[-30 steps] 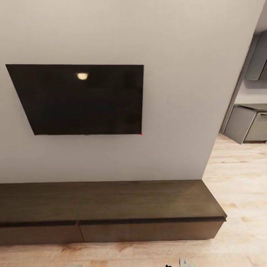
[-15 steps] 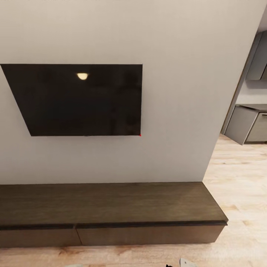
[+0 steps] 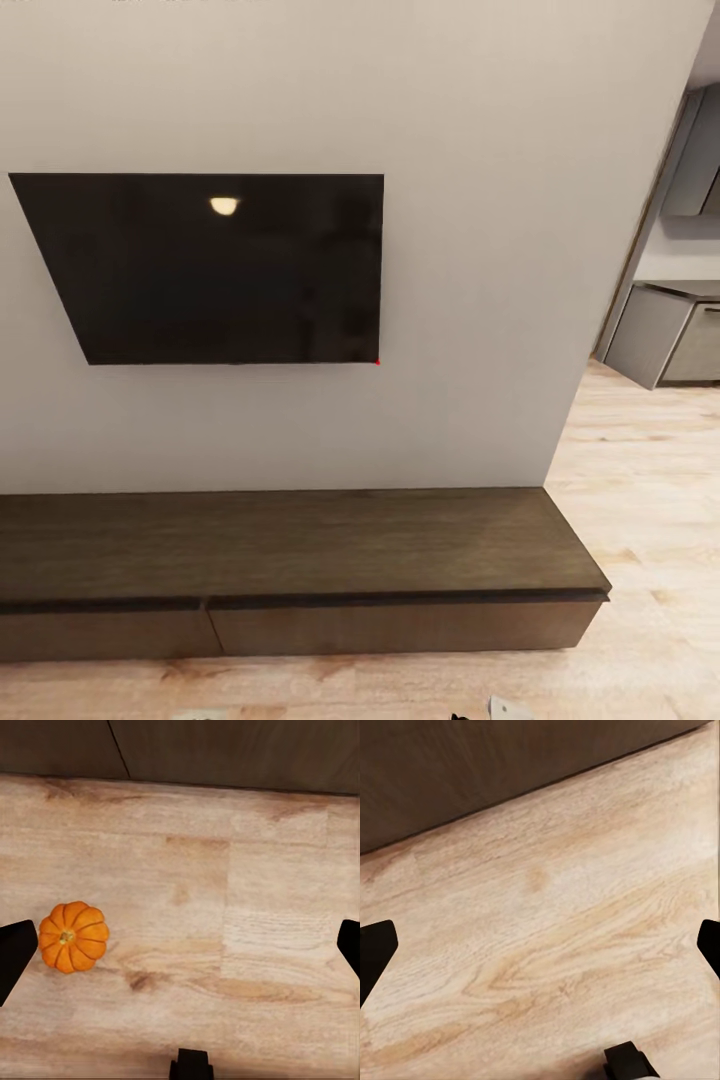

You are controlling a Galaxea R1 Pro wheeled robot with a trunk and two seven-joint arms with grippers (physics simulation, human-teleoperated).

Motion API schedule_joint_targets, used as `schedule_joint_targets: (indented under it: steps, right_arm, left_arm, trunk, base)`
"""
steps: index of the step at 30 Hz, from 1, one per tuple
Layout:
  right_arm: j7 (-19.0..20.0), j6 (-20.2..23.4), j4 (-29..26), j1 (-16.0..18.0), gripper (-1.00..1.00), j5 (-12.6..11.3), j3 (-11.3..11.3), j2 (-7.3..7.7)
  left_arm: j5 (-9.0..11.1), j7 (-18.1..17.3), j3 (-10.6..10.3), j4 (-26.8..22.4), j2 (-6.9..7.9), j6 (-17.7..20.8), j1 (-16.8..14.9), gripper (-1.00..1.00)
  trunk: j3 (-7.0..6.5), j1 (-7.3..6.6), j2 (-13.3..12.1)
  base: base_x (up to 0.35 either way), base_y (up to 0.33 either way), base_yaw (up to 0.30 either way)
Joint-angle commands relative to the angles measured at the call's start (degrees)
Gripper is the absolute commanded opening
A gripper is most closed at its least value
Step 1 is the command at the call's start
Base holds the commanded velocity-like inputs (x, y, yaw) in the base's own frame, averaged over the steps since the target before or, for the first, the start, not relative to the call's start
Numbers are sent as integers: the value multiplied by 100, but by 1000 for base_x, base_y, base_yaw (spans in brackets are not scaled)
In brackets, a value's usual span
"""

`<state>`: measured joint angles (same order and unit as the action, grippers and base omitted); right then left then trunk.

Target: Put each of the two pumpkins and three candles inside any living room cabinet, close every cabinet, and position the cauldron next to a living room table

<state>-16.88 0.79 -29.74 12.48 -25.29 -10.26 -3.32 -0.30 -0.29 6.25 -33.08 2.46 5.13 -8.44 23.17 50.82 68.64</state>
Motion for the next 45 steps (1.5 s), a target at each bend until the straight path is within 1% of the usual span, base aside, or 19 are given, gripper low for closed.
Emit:
schedule_joint_targets:
  steps: [1,2,4,5,7,8,9,11,13,14,15,16,20,26,30,35,39,42,45]
  right_arm:
    - [44,-31,19,-3,100,-32,55,29]
    - [74,-58,37,-4,100,-54,103,52]
    - [219,-170,137,-7,100,-153,352,174]
    - [386,-238,250,-7,100,-257,593,283]
    - [645,-282,397,-8,100,-382,873,398]
    - [1238,-314,667,-8,100,-593,1316,562]
    - [1486,-318,762,-8,100,-661,1458,612]
    - [2577,-305,1107,-9,100,-873,1970,811]
    - [3574,-264,1352,-9,100,-971,2359,979]
    - [3775,-246,1391,-9,100,-985,2435,1006]
    - [4229,-176,1469,-9,100,-1015,2611,1059]
    - [4430,-125,1498,-9,100,-1027,2682,1079]
    - [4776,-46,1533,-9,100,-1039,2788,1107]
    - [5049,-37,1509,-9,100,-1032,2810,1093]
    - [5028,-51,1515,-36,100,-990,2784,963]
    - [5039,-63,1515,-29,100,-1002,2784,914]
    - [5062,-68,1515,-27,100,-1044,2793,899]
    - [5068,-63,1489,-27,100,-1141,2892,898]
    - [5115,-38,1463,-26,100,-1239,2991,918]
  left_arm:
    - [8,-9,9,-18,10,92,0,100]
    - [11,-12,13,-33,13,162,0,100]
    - [20,-18,21,-152,19,486,0,100]
    - [26,-27,26,-315,20,795,0,100]
    - [31,-52,29,-538,12,1172,0,100]
    - [35,-131,36,-981,0,1864,0,100]
    - [36,-173,37,-1168,-5,2135,0,100]
    - [41,-432,41,-2106,-13,3360,0,100]
    - [49,-856,42,-3086,-4,4498,-1,100]
    - [51,-979,43,-3299,1,4694,-1,100]
    - [55,-1337,57,-3798,13,5073,-1,100]
    - [58,-1534,76,-4007,18,5217,-4,100]
    - [66,-1846,107,-4335,18,5419,-8,100]
    - [91,-1939,121,-4445,9,5474,-9,100]
    - [84,-1908,158,-4360,-121,5426,44,100]
    - [80,-1911,155,-4289,-272,5425,44,100]
    - [75,-1913,152,-4177,-401,5423,44,100]
    - [81,-1914,156,-4154,-498,5427,44,100]
    - [84,-1916,160,-4165,-515,5431,40,100]
  trunk:
    - [0,0,0]
    - [0,0,0]
    - [0,0,0]
    - [0,0,0]
    - [0,0,0]
    - [0,0,0]
    - [0,0,0]
    - [0,0,0]
    - [0,0,0]
    - [0,0,0]
    - [0,0,0]
    - [0,0,0]
    - [0,0,0]
    - [72,88,160]
    - [71,87,159]
    - [71,87,159]
    - [71,87,159]
    - [71,87,159]
    - [71,87,159]
  base:
    - [-5,0,0]
    - [-4,0,0]
    - [-2,0,0]
    - [-1,0,0]
    - [-1,0,0]
    - [0,0,0]
    - [0,0,0]
    - [0,0,0]
    - [0,0,0]
    - [0,0,0]
    - [0,0,0]
    - [0,0,0]
    - [0,0,0]
    - [0,0,0]
    - [0,0,0]
    - [0,0,0]
    - [0,0,0]
    - [0,0,0]
    - [0,0,0]
